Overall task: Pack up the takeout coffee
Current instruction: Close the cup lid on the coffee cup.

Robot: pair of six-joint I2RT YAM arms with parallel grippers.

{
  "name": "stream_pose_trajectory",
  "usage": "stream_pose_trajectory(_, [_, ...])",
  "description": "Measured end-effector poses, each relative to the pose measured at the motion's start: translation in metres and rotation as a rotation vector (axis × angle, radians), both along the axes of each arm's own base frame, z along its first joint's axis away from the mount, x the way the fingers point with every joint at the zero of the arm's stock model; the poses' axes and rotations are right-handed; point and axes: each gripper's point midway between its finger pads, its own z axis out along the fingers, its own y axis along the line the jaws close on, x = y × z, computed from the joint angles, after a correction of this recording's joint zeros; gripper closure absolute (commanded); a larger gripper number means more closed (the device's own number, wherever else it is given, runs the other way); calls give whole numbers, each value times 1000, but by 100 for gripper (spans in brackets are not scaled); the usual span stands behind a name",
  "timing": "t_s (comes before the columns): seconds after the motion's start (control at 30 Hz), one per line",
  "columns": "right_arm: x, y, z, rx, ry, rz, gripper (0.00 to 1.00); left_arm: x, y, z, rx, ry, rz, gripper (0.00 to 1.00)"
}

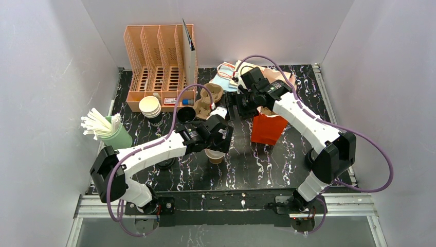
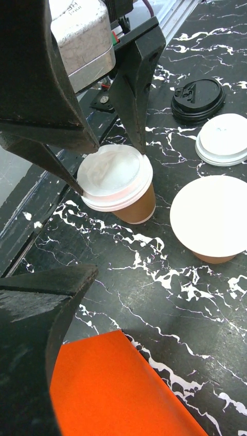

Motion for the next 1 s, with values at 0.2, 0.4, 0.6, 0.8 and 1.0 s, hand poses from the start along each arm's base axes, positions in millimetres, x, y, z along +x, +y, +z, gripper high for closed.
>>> stream_pose_trajectory(0.2, [-1,-1,-1,-3,4,1,13,-1,0,-2,6,5,-1,19])
stream_pose_trajectory(0.4, [-2,-1,-2,-5,9,3,13,-4,6,0,42,22,-8,19])
stream_pose_trajectory(0.6, [2,0,1,10,-4,-5,14,-3,4,17,42,19,-14,19])
stream_pose_trajectory(0.8, [24,-10,19,-19,-86,-95,22,-8,8,19,49,27,-13,19])
stream_pose_trajectory(1.0, [54,-29,55,-4,-221,-213,60,-13,14,21,56,35,-13,19])
